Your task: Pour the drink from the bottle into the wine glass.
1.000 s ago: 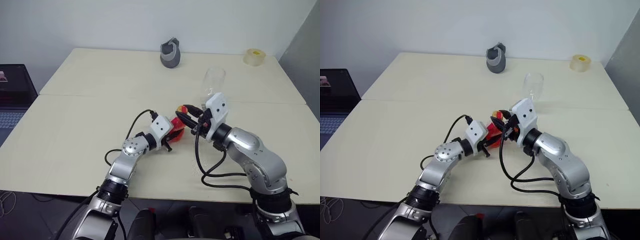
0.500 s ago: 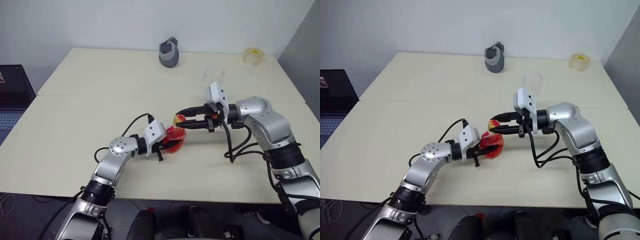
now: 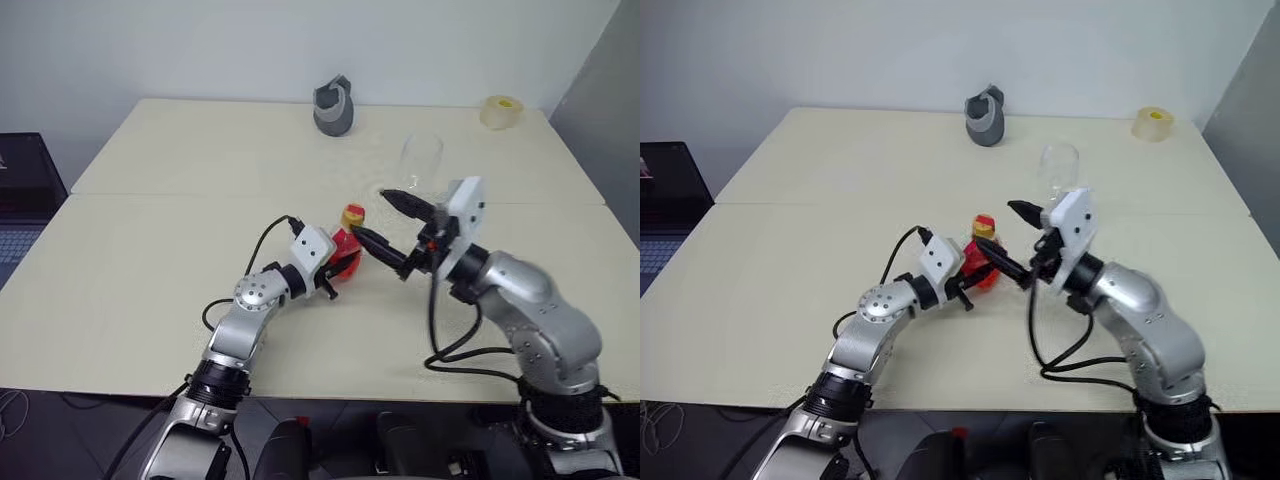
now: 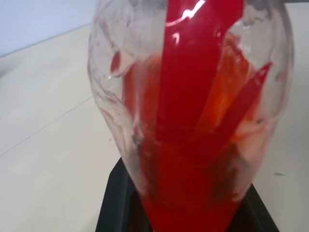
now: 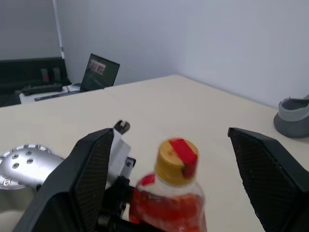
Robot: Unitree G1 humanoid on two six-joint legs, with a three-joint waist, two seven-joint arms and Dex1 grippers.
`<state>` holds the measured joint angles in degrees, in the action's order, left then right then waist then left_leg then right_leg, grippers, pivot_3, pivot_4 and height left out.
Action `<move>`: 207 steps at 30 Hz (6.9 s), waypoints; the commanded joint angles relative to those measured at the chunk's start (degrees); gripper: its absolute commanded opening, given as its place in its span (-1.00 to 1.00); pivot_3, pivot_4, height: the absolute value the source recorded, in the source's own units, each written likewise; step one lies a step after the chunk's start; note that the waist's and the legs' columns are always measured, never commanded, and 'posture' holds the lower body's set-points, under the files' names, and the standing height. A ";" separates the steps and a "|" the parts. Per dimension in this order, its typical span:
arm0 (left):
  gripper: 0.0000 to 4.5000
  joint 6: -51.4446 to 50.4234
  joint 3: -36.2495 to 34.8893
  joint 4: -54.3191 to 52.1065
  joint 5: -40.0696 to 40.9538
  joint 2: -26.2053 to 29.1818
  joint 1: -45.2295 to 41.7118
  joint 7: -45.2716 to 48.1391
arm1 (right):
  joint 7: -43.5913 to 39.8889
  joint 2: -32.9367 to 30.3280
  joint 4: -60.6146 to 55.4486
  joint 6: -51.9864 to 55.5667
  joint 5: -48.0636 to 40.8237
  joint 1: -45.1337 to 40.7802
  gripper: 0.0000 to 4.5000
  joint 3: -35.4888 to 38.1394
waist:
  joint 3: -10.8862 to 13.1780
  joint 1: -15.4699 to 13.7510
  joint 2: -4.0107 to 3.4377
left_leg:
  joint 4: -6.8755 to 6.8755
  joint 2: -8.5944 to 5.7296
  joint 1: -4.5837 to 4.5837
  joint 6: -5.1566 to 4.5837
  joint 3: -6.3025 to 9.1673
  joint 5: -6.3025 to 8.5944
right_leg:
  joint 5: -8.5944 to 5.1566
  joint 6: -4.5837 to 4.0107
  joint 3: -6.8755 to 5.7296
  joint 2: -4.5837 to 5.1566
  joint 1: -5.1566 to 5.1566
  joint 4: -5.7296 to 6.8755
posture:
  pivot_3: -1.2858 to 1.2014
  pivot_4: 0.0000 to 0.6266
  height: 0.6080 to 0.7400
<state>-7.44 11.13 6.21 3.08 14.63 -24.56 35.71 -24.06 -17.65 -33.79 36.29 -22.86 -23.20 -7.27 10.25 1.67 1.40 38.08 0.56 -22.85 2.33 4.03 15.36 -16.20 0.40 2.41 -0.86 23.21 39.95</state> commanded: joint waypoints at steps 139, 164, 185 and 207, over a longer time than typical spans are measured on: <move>-0.68 -5.68 -2.17 -7.87 11.82 3.49 -1.64 13.04 | -10.24 -10.66 27.94 -14.02 3.88 19.33 -0.17 14.04 | 0.01 0.04 -0.02 | -0.09 0.01 0.12 0.06 -0.47 -0.05 | -0.01 0.01 0.12 -0.07 -0.03 -0.03 | 0.03 -0.52 1.00; -0.68 6.81 -23.08 18.06 12.79 6.46 -7.32 -4.79 | -15.98 -7.39 16.58 -5.44 4.53 -6.45 1.00 -5.60 | 0.05 -0.23 0.01 | 0.01 0.04 -0.01 0.08 -0.20 -0.06 | 0.00 0.00 0.00 -0.04 0.03 -0.05 | 0.03 -0.52 1.00; 0.50 19.70 -27.67 39.97 11.53 8.68 -10.89 -9.44 | -14.10 0.91 16.64 -4.74 9.60 -11.14 1.00 -10.30 | 0.03 -0.04 0.03 | 0.05 -0.08 -0.05 0.08 0.08 -0.06 | 0.04 0.04 -0.17 0.15 0.04 0.00 | 0.03 -0.52 1.00; 0.99 0.58 -24.76 -11.72 13.05 10.40 19.01 -11.44 | -9.65 -3.23 7.79 -0.30 5.17 0.21 1.00 0.06 | -0.02 -0.06 0.12 | -0.03 -0.01 -0.05 0.08 0.10 -0.06 | 0.03 0.03 -0.13 0.15 0.00 -0.08 | 0.03 -0.52 1.00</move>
<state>-5.58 -14.76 0.47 16.25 23.59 -5.78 22.45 -35.90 -20.82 -24.43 36.82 -17.61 -23.89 -10.05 10.23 1.61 1.52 38.05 0.54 -22.90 2.42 4.12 15.30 -16.17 0.43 2.29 -0.71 23.20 39.85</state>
